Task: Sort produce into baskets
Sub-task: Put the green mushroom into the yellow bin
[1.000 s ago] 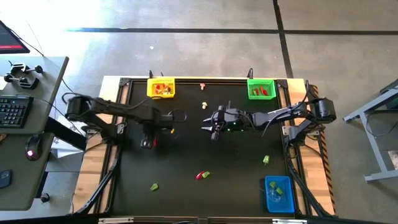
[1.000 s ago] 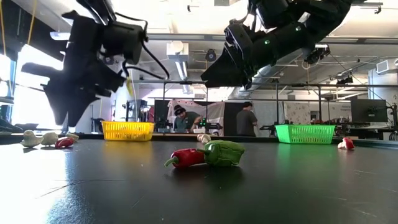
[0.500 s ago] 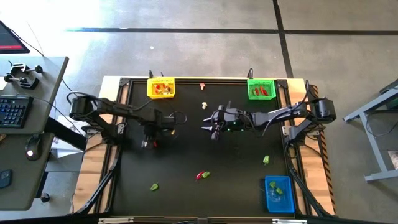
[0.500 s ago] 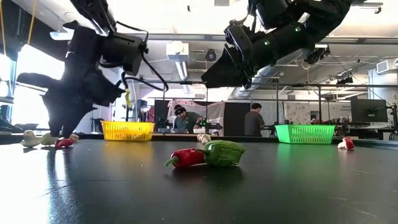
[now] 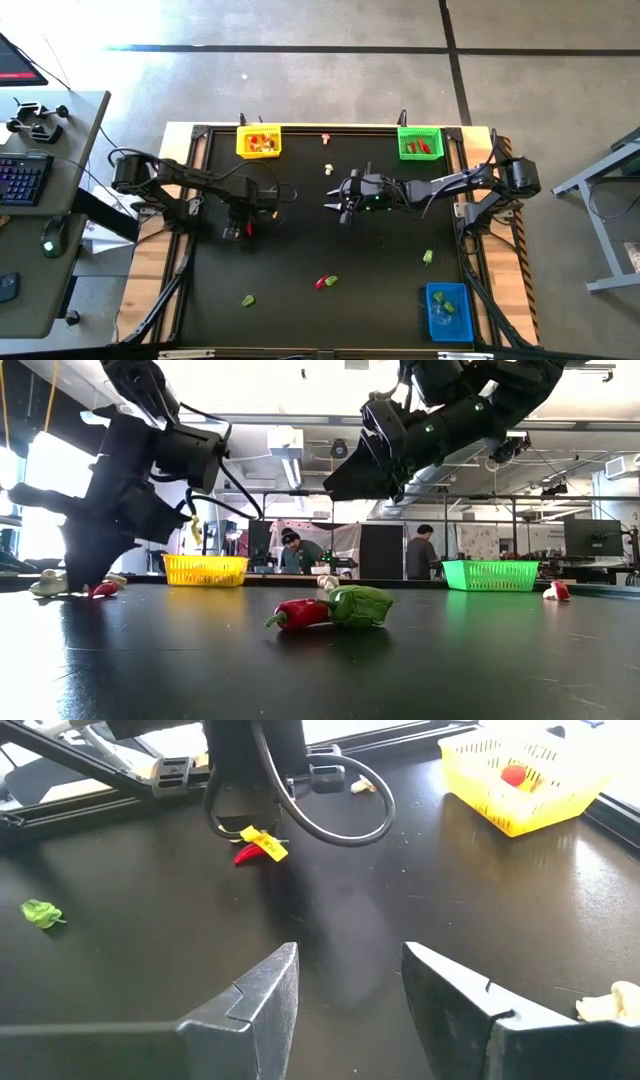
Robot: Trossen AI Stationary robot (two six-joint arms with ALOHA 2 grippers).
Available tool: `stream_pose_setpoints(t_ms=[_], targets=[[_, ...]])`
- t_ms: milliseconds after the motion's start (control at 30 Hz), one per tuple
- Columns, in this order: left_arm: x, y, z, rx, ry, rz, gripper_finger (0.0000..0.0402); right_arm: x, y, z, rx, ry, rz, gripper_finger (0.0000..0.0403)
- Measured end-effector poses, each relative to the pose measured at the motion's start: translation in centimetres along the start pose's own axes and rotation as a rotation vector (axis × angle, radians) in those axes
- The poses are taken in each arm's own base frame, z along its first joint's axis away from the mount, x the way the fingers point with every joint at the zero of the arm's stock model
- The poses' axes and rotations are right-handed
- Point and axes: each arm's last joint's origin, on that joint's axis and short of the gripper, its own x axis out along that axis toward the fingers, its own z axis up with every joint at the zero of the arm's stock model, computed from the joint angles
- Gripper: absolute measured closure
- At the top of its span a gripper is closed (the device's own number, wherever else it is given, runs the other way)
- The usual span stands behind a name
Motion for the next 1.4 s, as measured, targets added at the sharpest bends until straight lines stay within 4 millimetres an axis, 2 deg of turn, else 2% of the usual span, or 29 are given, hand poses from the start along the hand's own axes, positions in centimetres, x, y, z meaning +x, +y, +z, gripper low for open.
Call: stream_pose_setpoints(t_ms=[100, 200, 367, 500, 633, 733, 900, 1033, 1233, 1400], targets=[[0.0, 0.2, -0.1, 0.002, 0.000, -0.001, 0.0393, 0.0, 0.0, 0.0, 0.000, 0.000, 0.000, 0.0233], [-0.4, 0.8, -0.4, -0.015, 0.004, 0.032, 0.0394, 0.0, 0.0, 0.0, 0.000, 0.000, 0.000, 0.0233], [-2.4, 2.7, -1.2, -0.083, -0.072, 0.094, 0.0399, 0.0, 0.0, 0.0, 0.000, 0.000, 0.000, 0.0233], [-4.7, 5.2, -1.5, -0.301, -0.215, 0.214, 0.0399, 0.0, 0.0, 0.0, 0.000, 0.000, -0.001, 0.0233], [-7.1, 8.4, -1.7, -0.567, -0.478, 0.366, 0.0399, 0.0, 0.0, 0.0, -0.005, 0.000, -0.001, 0.0233], [-7.8, 11.3, -2.3, -0.729, -0.649, 0.432, 0.0399, 0.0, 0.0, 0.0, -0.019, 0.000, -0.001, 0.0233], [-6.9, 15.8, -4.1, -0.891, -0.693, 0.493, 0.0399, 0.0, 0.0, 0.0, -0.019, 0.000, -0.001, 0.0233], [-5.6, 18.2, -5.5, -0.967, -0.672, 0.488, 0.0399, 0.0, 0.0, 0.0, -0.021, 0.000, -0.002, 0.0233], [-4.3, 20.2, -6.0, -0.976, -0.718, 0.450, 0.0397, 0.0, 0.0, 0.0, -0.026, 0.000, -0.005, 0.0233], [-3.0, 20.8, -5.9, -0.946, -0.668, 0.442, 0.0382, 0.0, -0.1, -0.1, 0.001, 0.005, -0.028, 0.0233]])
